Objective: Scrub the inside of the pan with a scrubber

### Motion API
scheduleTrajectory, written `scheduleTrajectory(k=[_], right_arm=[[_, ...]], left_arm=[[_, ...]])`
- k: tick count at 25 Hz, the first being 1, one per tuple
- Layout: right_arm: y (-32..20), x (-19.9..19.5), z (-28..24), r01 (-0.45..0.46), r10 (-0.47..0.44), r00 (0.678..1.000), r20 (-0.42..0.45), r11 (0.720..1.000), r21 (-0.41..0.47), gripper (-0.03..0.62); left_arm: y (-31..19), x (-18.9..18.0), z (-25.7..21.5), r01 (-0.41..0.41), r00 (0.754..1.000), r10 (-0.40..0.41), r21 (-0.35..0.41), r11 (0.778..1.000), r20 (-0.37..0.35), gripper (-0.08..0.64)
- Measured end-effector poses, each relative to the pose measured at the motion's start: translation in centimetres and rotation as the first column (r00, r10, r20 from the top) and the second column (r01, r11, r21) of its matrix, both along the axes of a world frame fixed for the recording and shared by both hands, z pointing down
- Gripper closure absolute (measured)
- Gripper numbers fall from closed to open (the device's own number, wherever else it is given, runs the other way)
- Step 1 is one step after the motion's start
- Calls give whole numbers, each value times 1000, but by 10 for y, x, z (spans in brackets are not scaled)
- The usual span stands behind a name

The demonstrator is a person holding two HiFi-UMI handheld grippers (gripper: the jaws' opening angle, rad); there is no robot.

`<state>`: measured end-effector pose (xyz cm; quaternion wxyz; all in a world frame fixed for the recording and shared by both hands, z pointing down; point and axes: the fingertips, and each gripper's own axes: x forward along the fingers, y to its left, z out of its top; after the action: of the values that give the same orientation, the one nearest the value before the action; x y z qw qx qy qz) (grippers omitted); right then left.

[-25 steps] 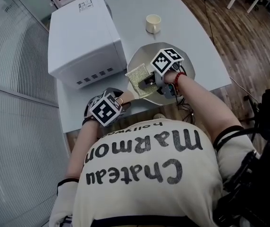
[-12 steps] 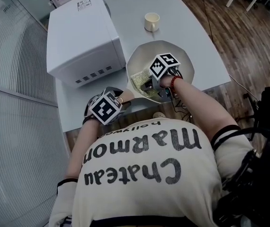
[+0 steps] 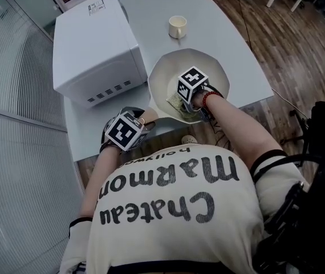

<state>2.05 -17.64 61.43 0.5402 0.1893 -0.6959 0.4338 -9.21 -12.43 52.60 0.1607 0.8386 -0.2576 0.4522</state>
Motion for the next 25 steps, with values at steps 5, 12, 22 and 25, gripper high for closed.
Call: scheduleTrajectory(k=[5,12,22,25], right_arm=[[-2,11,0,19,-19,1000,-14,1000,-8,543],[-12,63,0,264,-238,925,-298,963,52,543],[-38,96,-6,486,-362,774,-519,866,120,543],[-62,111,-6,617,-390,666,-636,767,175,543]], left_arm=[[-1,0,0,-1,1000,1,8,1000,2,365],[-1,-1,0,9,1000,-9,11,1000,8,365],[0,3,-1,25,1000,-25,11,1000,-5,364],[0,3,-2,29,1000,-29,15,999,-2,364]])
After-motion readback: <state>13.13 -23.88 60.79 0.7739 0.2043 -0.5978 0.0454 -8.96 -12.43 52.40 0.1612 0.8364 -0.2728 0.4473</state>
